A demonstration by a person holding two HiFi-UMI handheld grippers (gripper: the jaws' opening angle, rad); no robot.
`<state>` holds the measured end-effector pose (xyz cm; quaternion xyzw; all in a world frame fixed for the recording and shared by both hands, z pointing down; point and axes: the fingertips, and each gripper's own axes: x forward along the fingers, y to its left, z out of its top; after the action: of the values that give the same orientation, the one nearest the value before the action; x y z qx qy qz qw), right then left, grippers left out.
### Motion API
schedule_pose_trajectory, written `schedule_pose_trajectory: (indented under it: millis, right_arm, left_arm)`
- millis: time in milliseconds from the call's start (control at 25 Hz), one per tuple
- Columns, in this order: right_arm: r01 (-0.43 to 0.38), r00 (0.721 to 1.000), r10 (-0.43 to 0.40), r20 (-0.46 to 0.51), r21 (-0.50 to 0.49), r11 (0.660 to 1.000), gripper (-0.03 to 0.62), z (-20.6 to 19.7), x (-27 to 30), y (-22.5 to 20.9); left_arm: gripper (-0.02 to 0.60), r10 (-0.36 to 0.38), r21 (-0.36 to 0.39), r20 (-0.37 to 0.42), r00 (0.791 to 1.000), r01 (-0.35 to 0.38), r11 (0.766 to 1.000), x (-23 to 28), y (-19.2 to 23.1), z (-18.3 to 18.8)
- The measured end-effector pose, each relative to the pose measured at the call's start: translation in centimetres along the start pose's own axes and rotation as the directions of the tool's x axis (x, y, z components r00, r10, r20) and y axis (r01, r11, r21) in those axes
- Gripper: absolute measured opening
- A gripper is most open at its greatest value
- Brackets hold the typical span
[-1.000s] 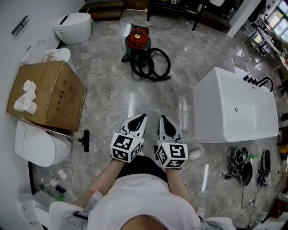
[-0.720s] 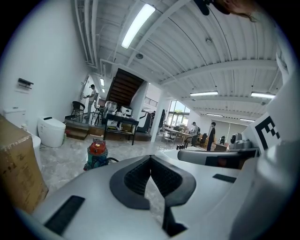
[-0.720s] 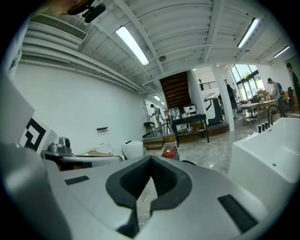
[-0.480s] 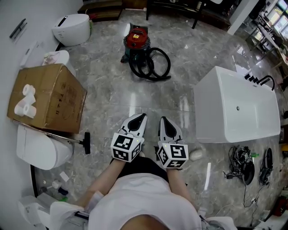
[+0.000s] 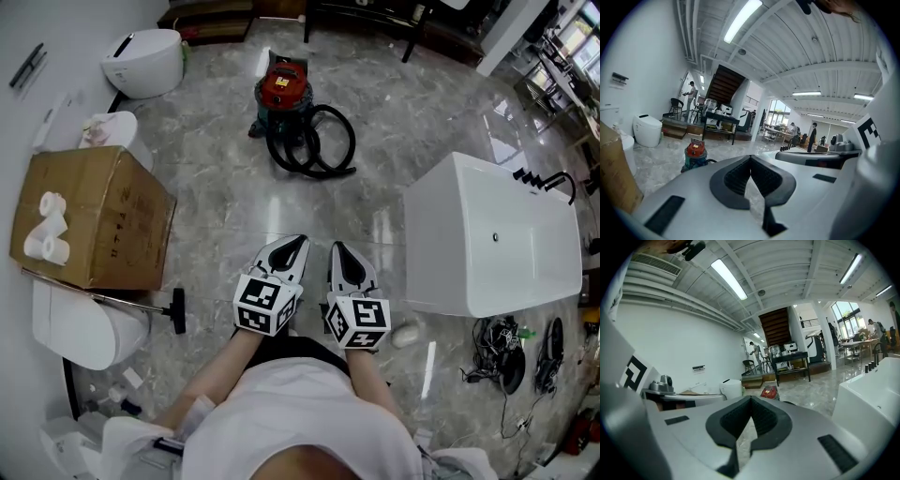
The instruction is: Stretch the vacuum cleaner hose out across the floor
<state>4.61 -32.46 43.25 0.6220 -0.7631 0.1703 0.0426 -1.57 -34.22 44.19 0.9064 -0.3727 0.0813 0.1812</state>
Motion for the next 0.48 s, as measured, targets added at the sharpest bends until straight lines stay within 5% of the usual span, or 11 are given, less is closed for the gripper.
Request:
schedule_pose_trajectory:
  millis: [480]
  right_arm:
    - [0.024,0.999,-0.024,-0.028,0.014,1.0,0.008,4.0,10.0,-2.8]
  left_arm:
    - [0.008,-0.007,-0.029,-0.013,1.0,0.007,1.0,8.1,7.5,5.3]
